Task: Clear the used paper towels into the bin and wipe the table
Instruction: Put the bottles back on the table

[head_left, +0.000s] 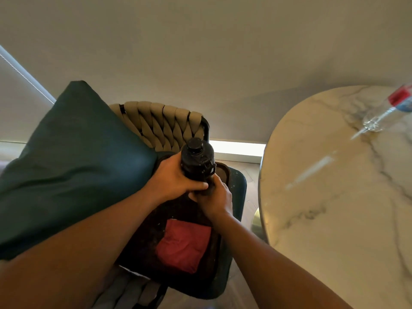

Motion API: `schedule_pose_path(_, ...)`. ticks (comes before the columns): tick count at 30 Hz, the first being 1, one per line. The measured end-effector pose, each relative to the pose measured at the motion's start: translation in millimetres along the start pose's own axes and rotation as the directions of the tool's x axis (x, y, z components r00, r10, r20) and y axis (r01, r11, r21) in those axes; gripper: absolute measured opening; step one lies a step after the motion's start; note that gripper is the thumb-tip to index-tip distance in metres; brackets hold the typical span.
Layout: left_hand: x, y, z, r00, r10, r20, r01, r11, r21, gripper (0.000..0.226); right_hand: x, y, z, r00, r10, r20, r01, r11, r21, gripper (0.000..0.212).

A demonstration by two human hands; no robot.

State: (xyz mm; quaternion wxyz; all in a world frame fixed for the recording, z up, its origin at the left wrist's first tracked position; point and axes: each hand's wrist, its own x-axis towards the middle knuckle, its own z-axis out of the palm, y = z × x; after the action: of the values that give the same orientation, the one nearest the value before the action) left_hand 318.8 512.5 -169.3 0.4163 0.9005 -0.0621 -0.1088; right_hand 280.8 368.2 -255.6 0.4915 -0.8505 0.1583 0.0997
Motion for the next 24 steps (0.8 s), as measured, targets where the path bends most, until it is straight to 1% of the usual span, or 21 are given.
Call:
schedule_pose_path(3, -7, 30, -18, 0.999, 0.039, -0.011, -0.039, 0.999, 0.009, 0.068, -11, -20, -22, 0.999, -0.041, 0.012, 0.04, 0.999, 0.012, 0.063)
schedule_pose_path(9, -16, 101, -63, 0.996, 0.085, -0.035, -0.085, 0.996, 0.013, 0.069, -39, -80, -84, 0.99, -0.141, 0.027, 0.14, 0.99, 0.028, 0.07)
schedule_pose_path(14, -22, 171, -88, 0.987, 0.155, -0.03, -0.154, 0.987, 0.042, 0.07, -65, -123, -151, 0.975, -0.22, 0.004, 0.22, 0.975, 0.038, 0.069)
schedule_pose_path(19, -25, 228, -98, 0.977, 0.21, -0.027, -0.207, 0.975, 0.083, 0.071, -85, -150, -203, 0.97, -0.244, -0.018, 0.245, 0.969, 0.028, 0.07)
schedule_pose_path(24, -26, 287, -88, 0.958, 0.285, 0.012, -0.285, 0.952, 0.111, 0.077, -102, -157, -259, 0.97, -0.234, -0.068, 0.235, 0.972, 0.008, 0.075)
